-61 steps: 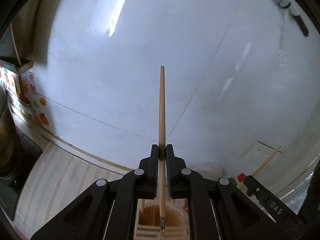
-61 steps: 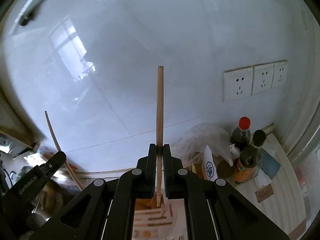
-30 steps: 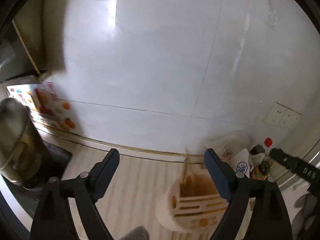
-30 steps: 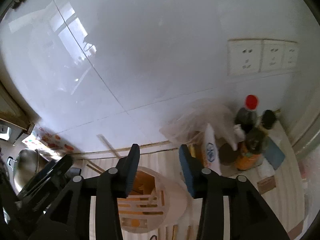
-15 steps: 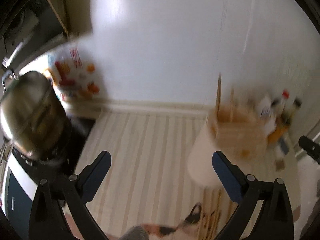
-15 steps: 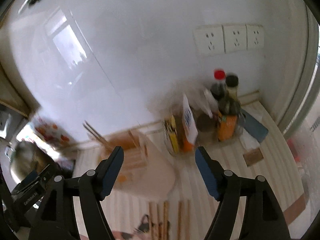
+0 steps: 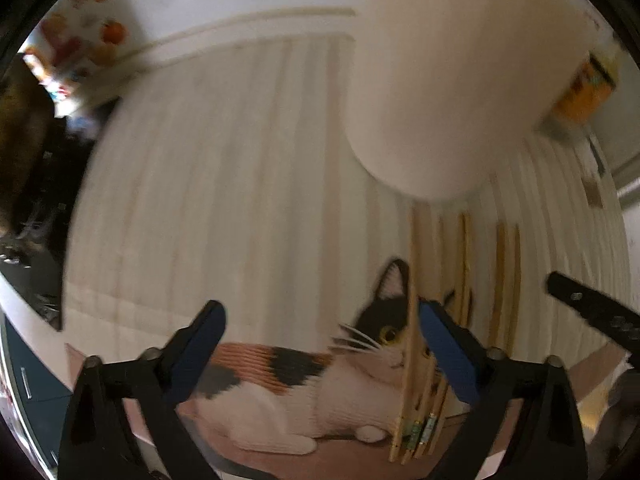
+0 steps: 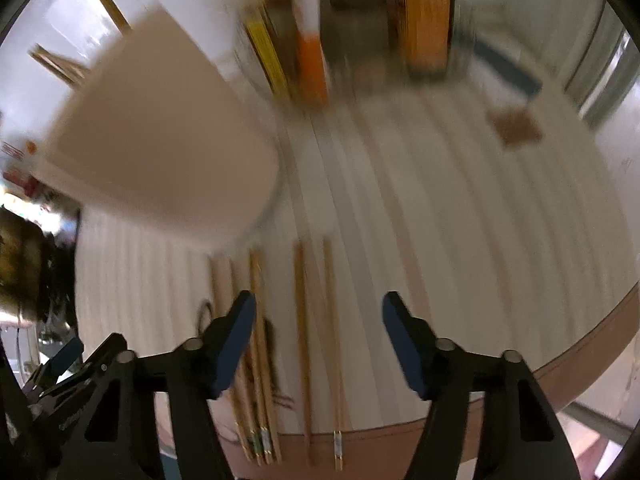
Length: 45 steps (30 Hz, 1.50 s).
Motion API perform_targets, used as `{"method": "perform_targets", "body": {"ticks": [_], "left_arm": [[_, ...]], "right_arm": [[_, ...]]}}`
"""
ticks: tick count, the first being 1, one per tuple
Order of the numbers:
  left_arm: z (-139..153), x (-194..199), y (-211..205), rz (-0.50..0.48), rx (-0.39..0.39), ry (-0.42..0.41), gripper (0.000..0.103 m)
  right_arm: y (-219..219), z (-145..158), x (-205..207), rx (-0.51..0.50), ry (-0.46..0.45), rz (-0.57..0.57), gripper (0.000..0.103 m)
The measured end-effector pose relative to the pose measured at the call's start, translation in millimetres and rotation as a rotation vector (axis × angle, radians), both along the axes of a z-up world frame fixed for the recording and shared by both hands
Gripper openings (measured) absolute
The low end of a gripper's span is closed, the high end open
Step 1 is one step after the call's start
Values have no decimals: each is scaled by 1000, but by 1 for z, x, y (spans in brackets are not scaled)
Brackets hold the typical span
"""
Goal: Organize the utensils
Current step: 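Move both open tools back to the remaining chopsticks, then close the left tool on a chopstick while the right tool grasps another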
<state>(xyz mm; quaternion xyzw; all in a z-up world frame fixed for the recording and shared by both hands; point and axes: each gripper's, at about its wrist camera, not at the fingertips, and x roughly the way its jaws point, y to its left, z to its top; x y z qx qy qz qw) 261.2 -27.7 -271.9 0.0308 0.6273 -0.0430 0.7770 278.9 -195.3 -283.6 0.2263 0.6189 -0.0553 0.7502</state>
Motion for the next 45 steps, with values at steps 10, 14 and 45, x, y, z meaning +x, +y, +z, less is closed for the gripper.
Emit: {"method": "perform_targets", "body": {"ticks": [10, 14, 45], "left_arm": [[-51, 2, -51, -97, -22, 130, 41], [-60, 3, -63, -113, 14, 126, 21], [-59, -33, 0, -15, 14, 151, 6]], "right_arm": [[13, -56, 2, -119, 133, 109, 8], [-5, -58, -3, -158, 158, 93, 7], [5, -63, -22, -156, 275, 242, 8]]}}
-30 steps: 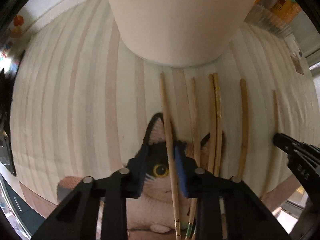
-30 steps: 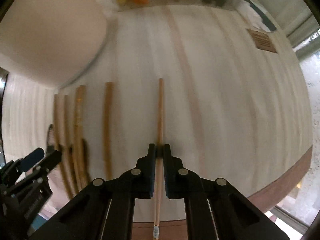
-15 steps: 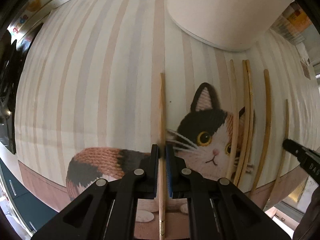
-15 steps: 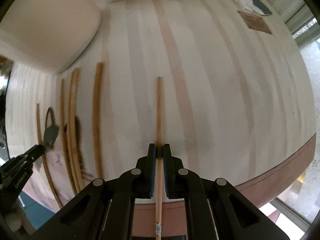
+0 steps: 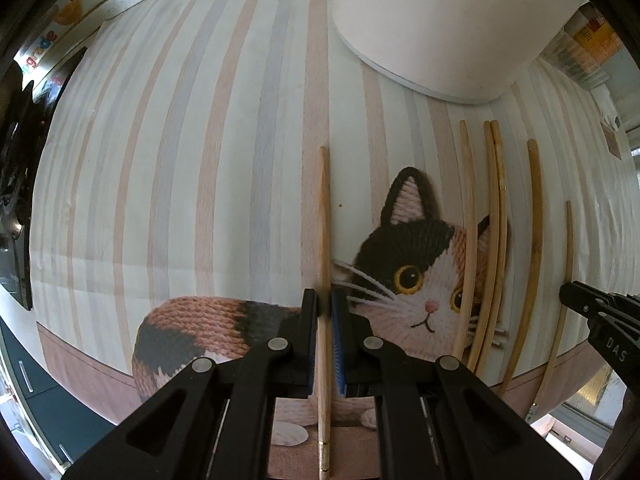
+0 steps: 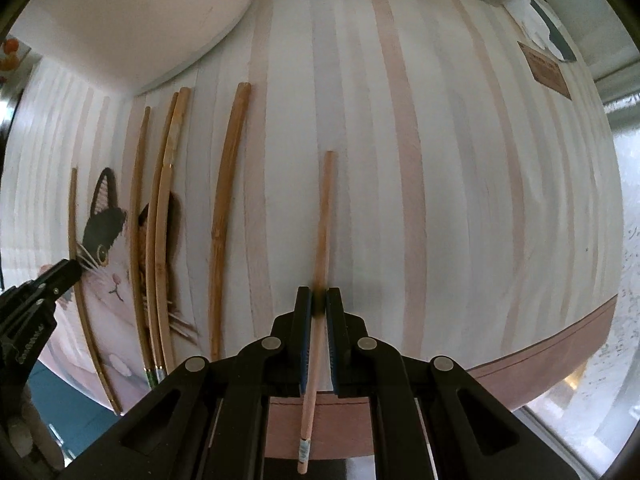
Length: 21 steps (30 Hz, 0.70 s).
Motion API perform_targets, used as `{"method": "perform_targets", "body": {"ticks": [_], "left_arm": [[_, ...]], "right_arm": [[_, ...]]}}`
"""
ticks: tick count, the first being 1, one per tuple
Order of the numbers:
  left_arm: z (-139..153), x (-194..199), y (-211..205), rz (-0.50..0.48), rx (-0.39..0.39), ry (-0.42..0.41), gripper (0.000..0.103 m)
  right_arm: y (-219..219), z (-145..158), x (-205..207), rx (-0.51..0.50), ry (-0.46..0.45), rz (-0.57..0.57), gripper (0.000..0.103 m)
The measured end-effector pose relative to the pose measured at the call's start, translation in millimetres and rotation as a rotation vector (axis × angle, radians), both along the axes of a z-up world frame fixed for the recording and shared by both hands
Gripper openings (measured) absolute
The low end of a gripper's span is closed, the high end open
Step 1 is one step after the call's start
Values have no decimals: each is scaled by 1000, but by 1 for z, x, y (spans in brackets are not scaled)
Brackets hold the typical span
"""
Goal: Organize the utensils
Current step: 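Close the left tool on a chopstick while the right tool grasps another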
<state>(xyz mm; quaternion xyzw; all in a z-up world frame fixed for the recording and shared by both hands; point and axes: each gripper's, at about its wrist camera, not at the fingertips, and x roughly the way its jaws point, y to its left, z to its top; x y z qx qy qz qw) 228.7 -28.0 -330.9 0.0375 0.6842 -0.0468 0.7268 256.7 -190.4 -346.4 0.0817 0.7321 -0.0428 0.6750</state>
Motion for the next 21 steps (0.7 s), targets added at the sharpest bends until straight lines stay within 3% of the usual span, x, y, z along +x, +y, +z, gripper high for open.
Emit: {"method": "perform_targets", "body": {"ticks": [6, 17, 21], "left_arm": [[2, 13, 2, 2, 3, 4, 7], [-3, 20, -5, -17, 20, -10, 5], [10, 16, -5, -7, 35, -66, 4]], "right_arm": [[32, 1, 7, -7, 19, 11, 9], [32, 1, 10, -18, 4, 0, 8], [29, 8, 3, -19, -38, -36, 7]]}}
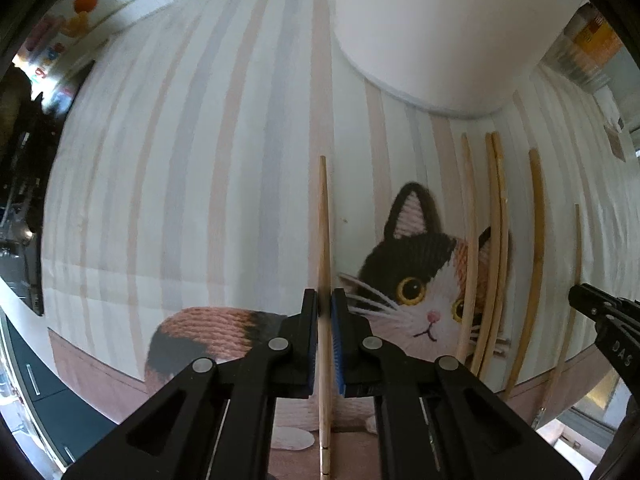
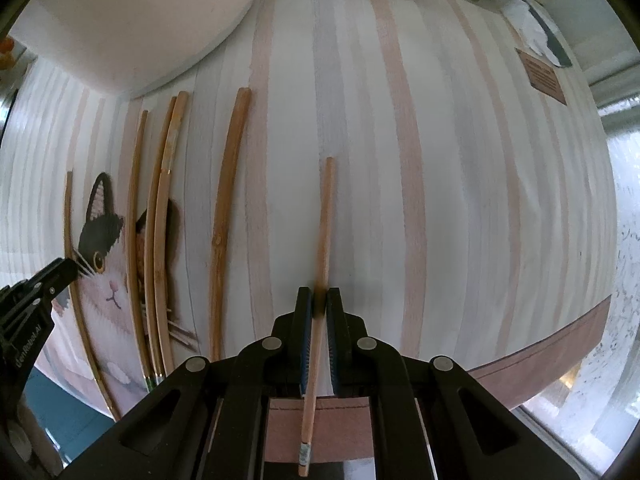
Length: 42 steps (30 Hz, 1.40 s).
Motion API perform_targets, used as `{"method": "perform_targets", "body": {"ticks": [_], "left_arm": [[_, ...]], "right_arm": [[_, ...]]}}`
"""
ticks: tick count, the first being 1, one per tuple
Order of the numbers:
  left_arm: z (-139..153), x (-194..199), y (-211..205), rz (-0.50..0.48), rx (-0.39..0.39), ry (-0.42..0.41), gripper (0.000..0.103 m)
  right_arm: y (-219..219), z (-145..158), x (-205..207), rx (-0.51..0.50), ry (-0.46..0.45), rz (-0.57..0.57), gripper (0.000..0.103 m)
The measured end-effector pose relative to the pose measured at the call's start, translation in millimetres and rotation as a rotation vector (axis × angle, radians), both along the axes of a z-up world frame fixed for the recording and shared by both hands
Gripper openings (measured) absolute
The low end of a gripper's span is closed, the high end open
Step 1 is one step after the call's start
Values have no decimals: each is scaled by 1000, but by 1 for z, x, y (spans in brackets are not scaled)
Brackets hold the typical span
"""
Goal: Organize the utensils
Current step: 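Close the left tool on a chopstick while the right tool grasps another, then lift both chopsticks and lower them into the pink holder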
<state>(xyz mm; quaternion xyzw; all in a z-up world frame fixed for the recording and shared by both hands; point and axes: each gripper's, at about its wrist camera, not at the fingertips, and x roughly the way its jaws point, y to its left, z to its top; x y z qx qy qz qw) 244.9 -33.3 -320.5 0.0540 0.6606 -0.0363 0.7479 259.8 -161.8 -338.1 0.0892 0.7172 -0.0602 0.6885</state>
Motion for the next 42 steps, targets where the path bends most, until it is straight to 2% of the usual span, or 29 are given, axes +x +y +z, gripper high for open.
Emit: {"method": "perform_targets", "body": {"ticks": [10, 18, 24, 29, 35, 38, 42], "left_arm": [[69, -1, -1, -6, 6, -215, 4], [137, 2, 21, 52, -81, -371, 4], [207, 9, 26, 69, -148, -518, 4], [269, 14, 33, 87, -217, -617, 4], [335, 29, 43, 111, -340, -690, 4], [355, 45, 43, 121, -379, -714, 4], [363, 74, 36, 127, -378, -727, 4]], "right_arm": [[-15, 70, -5, -28, -219, -46, 7], [-35, 128, -6, -2, -385, -113, 7], [-49, 170, 6, 28, -508, -166, 7], [-58, 230, 23, 112, -621, -194, 7], [-63, 304, 50, 191, -748, -178, 7], [-66, 340, 71, 218, -815, -167, 7], [-64, 367, 99, 210, -874, -165, 7]]}}
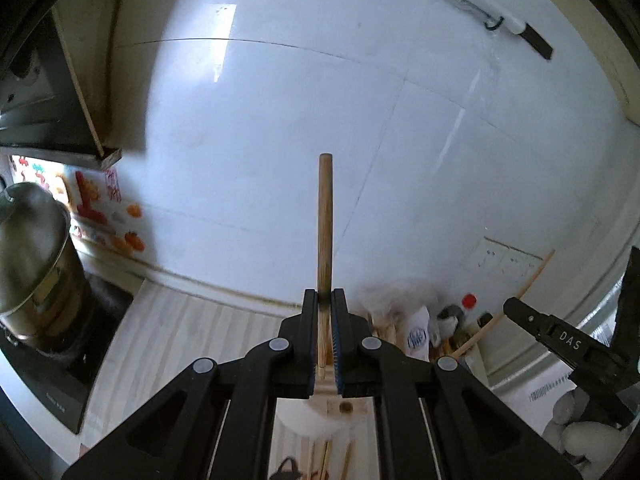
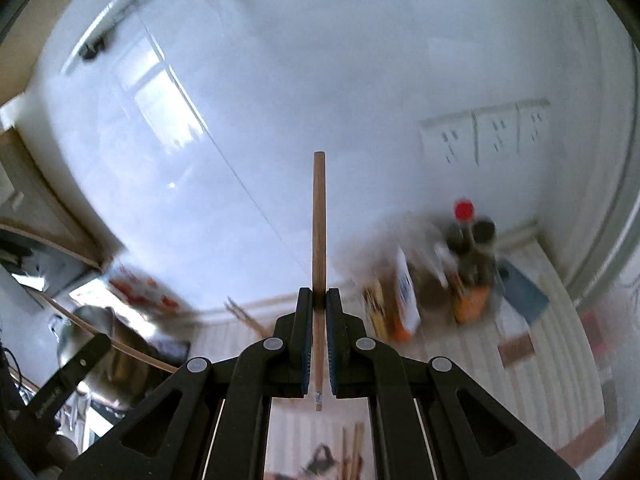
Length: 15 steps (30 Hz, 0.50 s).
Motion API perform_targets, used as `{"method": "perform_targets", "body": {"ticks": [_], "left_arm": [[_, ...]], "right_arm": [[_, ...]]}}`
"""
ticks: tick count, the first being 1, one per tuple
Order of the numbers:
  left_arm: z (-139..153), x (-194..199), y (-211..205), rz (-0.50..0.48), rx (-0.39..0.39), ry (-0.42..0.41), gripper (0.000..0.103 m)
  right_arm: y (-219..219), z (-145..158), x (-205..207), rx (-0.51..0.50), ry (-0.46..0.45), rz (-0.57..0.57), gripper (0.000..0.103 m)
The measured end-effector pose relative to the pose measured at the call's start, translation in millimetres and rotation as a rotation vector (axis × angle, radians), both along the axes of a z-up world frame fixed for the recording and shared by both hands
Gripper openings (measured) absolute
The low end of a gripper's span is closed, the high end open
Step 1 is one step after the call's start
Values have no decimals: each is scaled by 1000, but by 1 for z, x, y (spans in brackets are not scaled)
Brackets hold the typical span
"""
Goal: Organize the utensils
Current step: 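Lift both chopsticks and lower them into the pink holder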
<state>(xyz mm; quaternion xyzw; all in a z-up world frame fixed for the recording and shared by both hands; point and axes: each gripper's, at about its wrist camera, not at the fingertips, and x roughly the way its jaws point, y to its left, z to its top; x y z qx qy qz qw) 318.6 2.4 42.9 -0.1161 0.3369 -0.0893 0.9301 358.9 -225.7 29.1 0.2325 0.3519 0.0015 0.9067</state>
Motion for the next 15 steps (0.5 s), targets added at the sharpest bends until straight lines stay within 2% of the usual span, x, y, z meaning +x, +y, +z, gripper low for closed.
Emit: {"method": "perform_targets", "body": {"ticks": [5, 11, 15], "left_arm": [[-25, 49, -12, 1, 19, 62, 4], [-63, 84, -24, -7, 45, 147, 4], [-85, 94, -29, -31, 69, 200, 4]], "right_arm": [[13, -4, 45, -21, 3, 3, 7], [24, -36, 90, -65, 62, 9, 7], [29, -60, 103, -86, 101, 17, 7]]}}
